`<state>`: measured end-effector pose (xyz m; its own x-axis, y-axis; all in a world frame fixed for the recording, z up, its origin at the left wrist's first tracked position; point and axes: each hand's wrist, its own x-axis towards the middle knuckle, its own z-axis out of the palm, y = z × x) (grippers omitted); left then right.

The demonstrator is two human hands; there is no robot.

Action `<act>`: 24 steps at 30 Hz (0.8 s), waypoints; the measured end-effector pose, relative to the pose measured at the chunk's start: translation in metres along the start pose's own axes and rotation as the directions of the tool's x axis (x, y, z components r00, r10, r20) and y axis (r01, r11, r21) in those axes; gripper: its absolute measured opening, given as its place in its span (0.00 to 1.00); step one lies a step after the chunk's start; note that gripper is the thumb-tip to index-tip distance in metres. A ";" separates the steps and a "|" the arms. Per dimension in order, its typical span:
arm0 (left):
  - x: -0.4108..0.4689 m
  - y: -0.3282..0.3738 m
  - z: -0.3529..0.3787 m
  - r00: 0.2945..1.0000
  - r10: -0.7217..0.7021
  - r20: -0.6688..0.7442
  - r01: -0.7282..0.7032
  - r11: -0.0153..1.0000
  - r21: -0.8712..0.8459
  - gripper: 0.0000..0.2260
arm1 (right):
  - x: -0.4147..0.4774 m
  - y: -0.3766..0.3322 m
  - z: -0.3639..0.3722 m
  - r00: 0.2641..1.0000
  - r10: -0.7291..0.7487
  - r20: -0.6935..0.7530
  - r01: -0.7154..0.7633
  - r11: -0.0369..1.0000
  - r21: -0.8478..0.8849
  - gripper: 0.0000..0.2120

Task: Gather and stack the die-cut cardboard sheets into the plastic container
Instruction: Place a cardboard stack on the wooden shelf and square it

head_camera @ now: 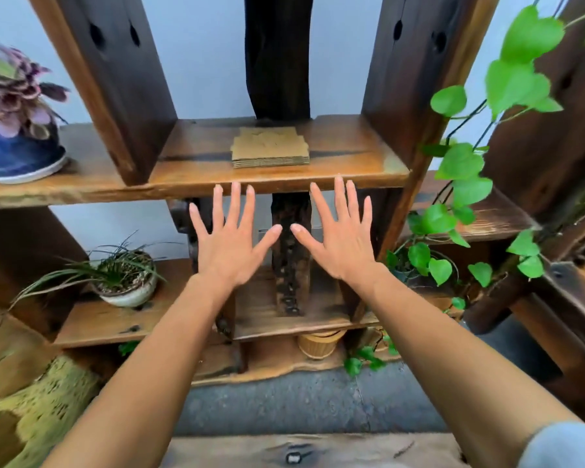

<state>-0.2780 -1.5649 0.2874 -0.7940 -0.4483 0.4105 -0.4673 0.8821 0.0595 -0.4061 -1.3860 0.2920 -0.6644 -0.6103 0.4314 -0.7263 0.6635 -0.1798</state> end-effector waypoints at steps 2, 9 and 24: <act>0.017 -0.009 -0.003 1.000 0.009 -0.025 -0.009 1.000 0.018 0.39 | 0.016 -0.004 -0.006 1.000 0.012 -0.006 -0.012 1.000 -0.011 0.38; 0.075 -0.027 -0.010 1.000 0.017 -0.021 -0.016 0.999 0.048 0.41 | 0.072 -0.004 -0.021 0.999 0.002 0.043 -0.002 1.000 -0.002 0.40; 0.165 -0.018 -0.037 0.907 -0.310 0.285 0.387 0.880 -0.275 0.39 | 0.192 0.027 -0.034 0.875 -0.116 0.469 0.014 0.977 0.214 0.58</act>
<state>-0.3864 -1.6494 0.3881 -0.6863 -0.7212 0.0943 -0.6118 0.6426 0.4613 -0.5472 -1.4700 0.4000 -0.5804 -0.8141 -0.0165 -0.7567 0.5468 -0.3584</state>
